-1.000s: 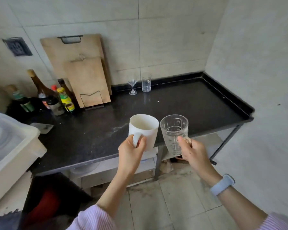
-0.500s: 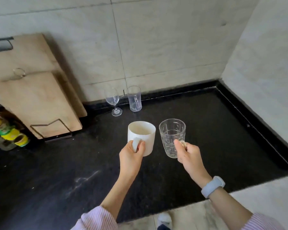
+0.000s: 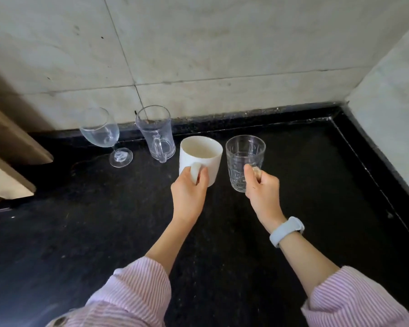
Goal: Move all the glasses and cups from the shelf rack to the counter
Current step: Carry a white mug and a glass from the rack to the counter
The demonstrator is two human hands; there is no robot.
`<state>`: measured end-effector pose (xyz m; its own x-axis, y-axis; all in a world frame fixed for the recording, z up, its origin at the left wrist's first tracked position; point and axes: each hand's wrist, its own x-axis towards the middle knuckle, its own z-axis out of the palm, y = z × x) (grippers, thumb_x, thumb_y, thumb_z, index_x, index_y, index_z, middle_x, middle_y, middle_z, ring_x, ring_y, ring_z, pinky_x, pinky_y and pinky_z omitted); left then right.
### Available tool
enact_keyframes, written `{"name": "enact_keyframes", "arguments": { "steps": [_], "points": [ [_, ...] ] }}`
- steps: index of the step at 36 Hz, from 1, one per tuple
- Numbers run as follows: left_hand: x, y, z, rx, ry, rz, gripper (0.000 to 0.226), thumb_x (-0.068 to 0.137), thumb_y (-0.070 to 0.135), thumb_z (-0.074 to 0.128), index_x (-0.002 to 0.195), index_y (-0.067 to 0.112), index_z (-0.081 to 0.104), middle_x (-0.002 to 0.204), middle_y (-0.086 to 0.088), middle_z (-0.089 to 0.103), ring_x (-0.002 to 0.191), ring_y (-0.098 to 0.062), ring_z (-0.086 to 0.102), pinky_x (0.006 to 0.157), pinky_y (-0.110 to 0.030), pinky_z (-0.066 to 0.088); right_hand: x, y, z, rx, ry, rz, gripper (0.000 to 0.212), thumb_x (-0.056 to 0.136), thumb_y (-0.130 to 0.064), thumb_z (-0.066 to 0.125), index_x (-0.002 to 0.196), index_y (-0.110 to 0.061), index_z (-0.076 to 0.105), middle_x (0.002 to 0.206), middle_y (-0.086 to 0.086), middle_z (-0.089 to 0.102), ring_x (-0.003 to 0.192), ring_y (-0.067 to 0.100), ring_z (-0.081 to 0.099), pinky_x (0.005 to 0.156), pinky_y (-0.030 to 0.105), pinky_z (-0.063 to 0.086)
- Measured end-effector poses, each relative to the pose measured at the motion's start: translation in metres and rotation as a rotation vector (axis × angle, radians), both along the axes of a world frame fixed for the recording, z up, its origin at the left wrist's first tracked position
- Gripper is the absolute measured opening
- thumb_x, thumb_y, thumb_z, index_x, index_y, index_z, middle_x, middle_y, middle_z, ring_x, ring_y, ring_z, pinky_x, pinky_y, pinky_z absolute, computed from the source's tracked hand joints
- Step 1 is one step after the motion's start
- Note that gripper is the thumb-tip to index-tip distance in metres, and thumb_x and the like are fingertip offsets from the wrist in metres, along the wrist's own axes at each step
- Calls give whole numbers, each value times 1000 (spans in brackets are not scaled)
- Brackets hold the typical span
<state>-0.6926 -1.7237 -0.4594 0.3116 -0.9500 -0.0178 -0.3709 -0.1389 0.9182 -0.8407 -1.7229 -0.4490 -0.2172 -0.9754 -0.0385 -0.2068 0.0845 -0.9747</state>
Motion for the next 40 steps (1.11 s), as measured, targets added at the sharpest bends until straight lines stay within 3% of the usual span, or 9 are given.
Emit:
{"name": "enact_keyframes", "arguments": {
  "steps": [8,12,17,21,24,28,32,37,40],
  "points": [
    [1,-34,-26,-38,39,3,26,87,36,54,64,26,47,60,10,52,57,4,50,55,-20,38,5,-41,-20,-42,-44,2,53,91,-24,51,44,-21,28,43,-4,31,46,19,29,46,32,28],
    [3,-46,-32,-92,83,13,35,90,44,47,68,16,48,62,9,51,56,5,49,53,-13,39,9,-56,-28,-52,-54,18,55,91,-24,51,39,-25,32,38,-10,32,43,11,29,44,26,28],
    [-1,-61,-35,-96,169,-53,32,98,32,34,75,10,40,61,6,43,56,-7,40,59,-28,37,14,-73,-29,-40,-31,56,52,92,-26,49,42,-27,34,40,-11,34,43,8,30,44,24,28],
    [-3,-67,-37,-84,214,-118,27,100,25,30,81,8,41,63,4,45,56,-2,38,55,-13,35,14,-82,-32,-39,24,102,42,94,-26,44,56,-13,33,52,4,34,52,19,32,50,28,30],
    [-2,-66,-43,-25,203,-158,25,100,26,32,82,15,46,70,9,54,61,3,46,61,-8,38,14,-87,-36,-27,68,121,40,95,-30,41,61,-9,40,57,9,40,53,17,38,51,21,35],
    [-3,-64,-45,17,203,-142,24,98,27,39,90,10,53,81,4,62,70,5,51,67,-9,40,16,-91,-43,8,98,130,35,96,-32,38,75,-5,49,67,4,51,56,-2,49,59,5,40],
    [-3,-63,-42,-11,101,-119,29,94,29,46,85,2,52,83,-19,59,74,-27,50,70,-36,44,17,-94,-47,51,108,157,24,96,-35,36,87,-15,46,73,-9,49,69,-3,52,68,15,39],
    [-3,-64,-36,-30,-144,-65,33,91,31,51,81,0,56,82,-12,60,83,-28,53,76,-45,45,21,-96,-45,94,148,204,24,96,-36,33,103,-15,43,98,2,54,86,0,51,73,15,34],
    [-5,-64,-32,6,-262,-40,36,90,36,52,82,2,57,87,-11,61,88,-29,52,79,-47,44,22,-95,-43,140,183,222,20,97,-35,33,103,-18,40,107,10,55,105,20,50,82,25,35]
  ]
}}
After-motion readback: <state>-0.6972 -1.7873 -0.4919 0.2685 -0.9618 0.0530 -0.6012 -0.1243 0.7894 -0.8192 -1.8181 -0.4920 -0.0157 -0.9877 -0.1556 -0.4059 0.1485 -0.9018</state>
